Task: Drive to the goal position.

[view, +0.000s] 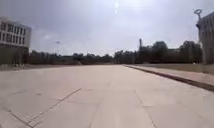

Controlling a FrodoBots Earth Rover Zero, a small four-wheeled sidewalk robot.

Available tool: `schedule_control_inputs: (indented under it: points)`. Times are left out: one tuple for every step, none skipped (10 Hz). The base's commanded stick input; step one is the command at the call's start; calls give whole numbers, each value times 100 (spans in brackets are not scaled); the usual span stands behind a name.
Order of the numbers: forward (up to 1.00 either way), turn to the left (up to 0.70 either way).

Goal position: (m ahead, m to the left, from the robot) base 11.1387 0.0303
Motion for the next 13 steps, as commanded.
schedule_control_inputs:
  points:
    - [70,1]
    - [70,1]
    - [70,1]
    - [70,1]
    - [70,1]
    - [70,1]
    - [70,1]
    - [70,1]
    - [70,1]
    - [70,1]
    - [70,1]
    - [70,1]
    - [70,1]
